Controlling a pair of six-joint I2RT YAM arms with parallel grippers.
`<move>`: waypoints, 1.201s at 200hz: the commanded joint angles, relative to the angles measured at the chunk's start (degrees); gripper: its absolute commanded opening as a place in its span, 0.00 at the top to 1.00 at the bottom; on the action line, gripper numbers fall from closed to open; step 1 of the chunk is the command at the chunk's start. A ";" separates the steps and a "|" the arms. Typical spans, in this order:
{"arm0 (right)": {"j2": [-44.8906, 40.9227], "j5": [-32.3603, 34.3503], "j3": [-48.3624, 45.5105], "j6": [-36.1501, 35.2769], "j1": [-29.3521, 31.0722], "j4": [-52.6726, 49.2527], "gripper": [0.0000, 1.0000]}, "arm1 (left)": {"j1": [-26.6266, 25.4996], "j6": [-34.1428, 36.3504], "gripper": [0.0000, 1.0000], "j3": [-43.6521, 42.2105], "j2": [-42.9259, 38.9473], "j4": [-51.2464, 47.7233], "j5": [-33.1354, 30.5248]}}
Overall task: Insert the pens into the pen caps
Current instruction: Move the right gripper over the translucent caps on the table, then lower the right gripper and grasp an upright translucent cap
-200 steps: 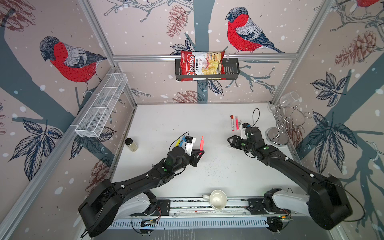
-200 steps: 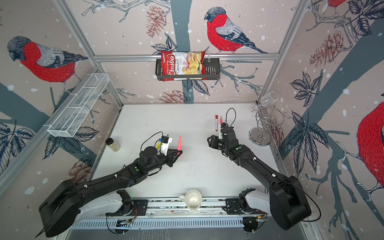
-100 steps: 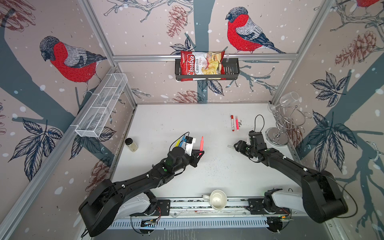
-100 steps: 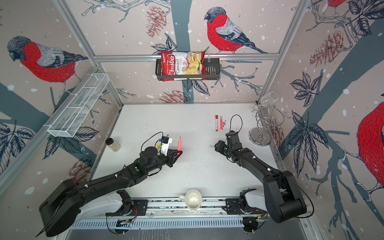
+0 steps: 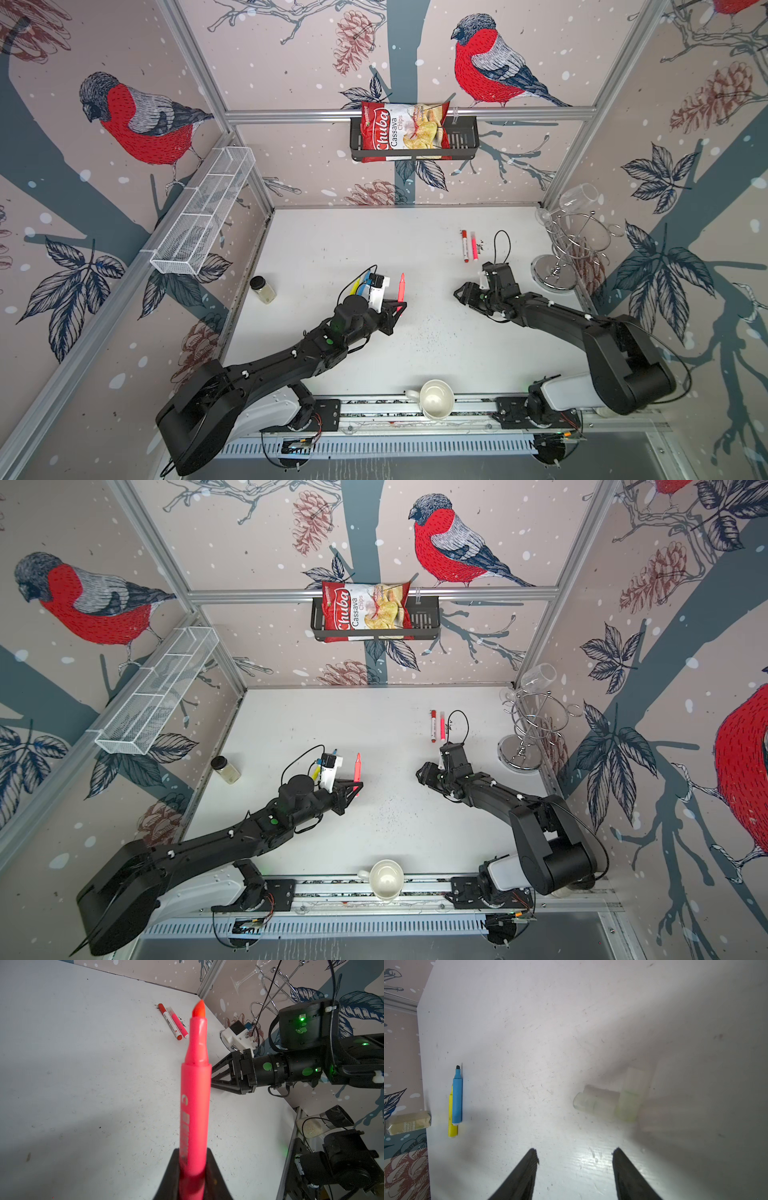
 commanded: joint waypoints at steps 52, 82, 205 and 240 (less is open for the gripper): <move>3.78 8.56 3.21 0.66 1.29 0.48 0.41 | 0.02 0.29 0.99 -0.54 -0.89 1.51 -0.74; 5.61 12.19 5.22 0.11 3.22 -1.49 0.41 | 0.00 0.30 0.99 -0.66 -0.70 1.70 -0.78; 6.36 21.72 5.87 0.21 5.66 -6.49 0.41 | -0.01 0.42 0.99 -0.81 -1.01 1.92 -1.00; 3.59 22.97 4.10 0.24 4.46 -7.45 0.41 | 0.02 0.65 0.99 -0.97 -1.13 1.87 -1.22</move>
